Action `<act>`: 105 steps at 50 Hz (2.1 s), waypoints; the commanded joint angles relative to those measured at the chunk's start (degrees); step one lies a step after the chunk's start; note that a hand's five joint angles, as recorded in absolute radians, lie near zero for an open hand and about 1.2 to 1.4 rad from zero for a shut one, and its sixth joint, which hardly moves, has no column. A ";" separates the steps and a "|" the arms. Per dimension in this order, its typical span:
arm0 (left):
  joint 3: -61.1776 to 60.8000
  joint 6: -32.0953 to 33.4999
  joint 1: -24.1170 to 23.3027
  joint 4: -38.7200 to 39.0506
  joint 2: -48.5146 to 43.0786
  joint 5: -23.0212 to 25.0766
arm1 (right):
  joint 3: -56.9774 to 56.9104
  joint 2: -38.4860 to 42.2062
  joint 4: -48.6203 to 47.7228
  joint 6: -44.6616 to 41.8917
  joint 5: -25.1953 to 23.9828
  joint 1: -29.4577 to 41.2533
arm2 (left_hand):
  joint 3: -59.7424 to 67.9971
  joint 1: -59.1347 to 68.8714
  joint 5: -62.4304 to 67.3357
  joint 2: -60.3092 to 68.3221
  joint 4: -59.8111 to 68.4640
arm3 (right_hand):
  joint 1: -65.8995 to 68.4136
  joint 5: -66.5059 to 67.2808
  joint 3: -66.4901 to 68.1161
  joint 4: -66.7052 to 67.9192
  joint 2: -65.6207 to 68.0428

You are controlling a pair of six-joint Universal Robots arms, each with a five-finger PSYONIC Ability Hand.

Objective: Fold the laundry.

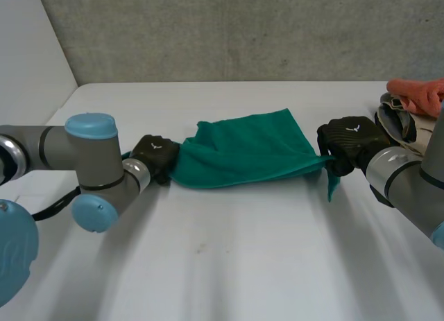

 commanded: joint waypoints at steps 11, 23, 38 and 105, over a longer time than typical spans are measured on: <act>-3.56 5.07 1.07 -0.11 13.71 -2.06 | -2.88 -4.96 5.97 -1.22 -0.70 -1.53 | 26.15 25.31 27.05 26.14 26.75 | 15.26 12.74 11.85 11.33 12.77; -12.56 2.58 6.86 -20.65 42.15 6.20 | -11.23 -13.15 33.29 -18.96 -0.88 -2.67 | 26.15 25.31 27.05 26.14 26.75 | 15.26 12.74 11.85 11.33 12.77; 1.31 15.61 8.37 -18.86 15.80 3.31 | -23.09 7.58 26.67 -23.55 4.74 4.27 | 26.15 25.31 27.05 26.14 26.75 | 15.26 12.74 11.85 11.33 12.77; -33.03 6.64 21.99 30.90 14.90 8.40 | 1.59 8.83 -12.38 -13.88 -0.35 -1.70 | -5.46 -6.30 -4.57 -5.47 -4.87 | 15.26 12.74 11.85 11.33 12.77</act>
